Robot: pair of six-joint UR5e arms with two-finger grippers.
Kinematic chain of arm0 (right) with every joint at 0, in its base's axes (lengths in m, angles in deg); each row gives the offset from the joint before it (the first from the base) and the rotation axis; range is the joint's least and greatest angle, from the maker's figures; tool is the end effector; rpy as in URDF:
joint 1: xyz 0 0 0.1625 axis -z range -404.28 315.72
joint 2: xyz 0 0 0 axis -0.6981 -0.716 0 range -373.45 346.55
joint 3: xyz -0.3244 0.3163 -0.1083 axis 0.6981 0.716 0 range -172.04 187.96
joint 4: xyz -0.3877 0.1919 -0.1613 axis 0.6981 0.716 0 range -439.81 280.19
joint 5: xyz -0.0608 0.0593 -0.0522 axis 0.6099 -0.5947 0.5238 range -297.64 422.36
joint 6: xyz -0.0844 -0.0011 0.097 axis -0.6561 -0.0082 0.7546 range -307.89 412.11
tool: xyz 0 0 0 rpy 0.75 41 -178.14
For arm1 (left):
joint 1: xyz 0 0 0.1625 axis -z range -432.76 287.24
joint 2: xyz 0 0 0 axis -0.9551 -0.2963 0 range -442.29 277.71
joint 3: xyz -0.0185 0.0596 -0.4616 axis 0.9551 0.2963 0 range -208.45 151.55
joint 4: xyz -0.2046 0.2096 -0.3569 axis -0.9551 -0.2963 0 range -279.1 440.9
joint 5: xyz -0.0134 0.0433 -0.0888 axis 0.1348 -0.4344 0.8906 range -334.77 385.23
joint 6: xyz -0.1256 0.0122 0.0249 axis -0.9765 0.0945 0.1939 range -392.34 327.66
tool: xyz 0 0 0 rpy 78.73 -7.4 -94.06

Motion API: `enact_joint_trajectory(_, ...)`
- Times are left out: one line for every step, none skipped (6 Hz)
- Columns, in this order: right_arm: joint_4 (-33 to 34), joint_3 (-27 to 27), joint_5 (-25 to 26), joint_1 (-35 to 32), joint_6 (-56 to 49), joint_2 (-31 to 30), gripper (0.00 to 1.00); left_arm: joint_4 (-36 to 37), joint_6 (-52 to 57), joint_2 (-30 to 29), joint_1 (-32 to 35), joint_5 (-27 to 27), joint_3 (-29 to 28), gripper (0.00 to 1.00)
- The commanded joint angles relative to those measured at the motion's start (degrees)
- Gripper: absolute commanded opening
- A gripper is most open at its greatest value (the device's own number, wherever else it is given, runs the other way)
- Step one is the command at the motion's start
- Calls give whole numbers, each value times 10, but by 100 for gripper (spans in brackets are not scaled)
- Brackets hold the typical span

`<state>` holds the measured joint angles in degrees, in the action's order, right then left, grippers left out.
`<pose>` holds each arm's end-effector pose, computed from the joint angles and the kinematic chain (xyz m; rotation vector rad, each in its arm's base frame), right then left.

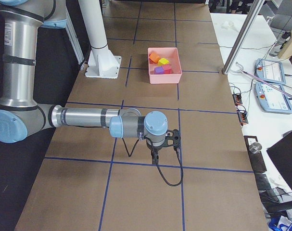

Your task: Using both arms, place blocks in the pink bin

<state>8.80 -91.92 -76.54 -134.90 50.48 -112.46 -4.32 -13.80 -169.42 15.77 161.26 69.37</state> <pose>0.0415 -0.4715 0.6966 0.0535 -0.8526 -0.0331 -0.0275 -0.5179 0.6786 0.1226 0.7979 0.3312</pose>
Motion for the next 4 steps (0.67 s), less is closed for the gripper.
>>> enact_joint_trajectory(-3, -4, 22, 0, 0, -7, 100, 4, -45, 6, 1, -23, -5, 100)
enact_joint_trajectory(-1, -5, 28, 0, -1, -7, 100, 7, -47, 7, 1, -21, -6, 100)
enact_joint_trajectory(-1, -5, 29, 2, -1, -7, 100, 6, -47, 6, 2, -21, 3, 100)
enact_joint_trajectory(1, -8, 29, 2, -1, -7, 100, -4, -42, 9, 2, -21, 3, 100)
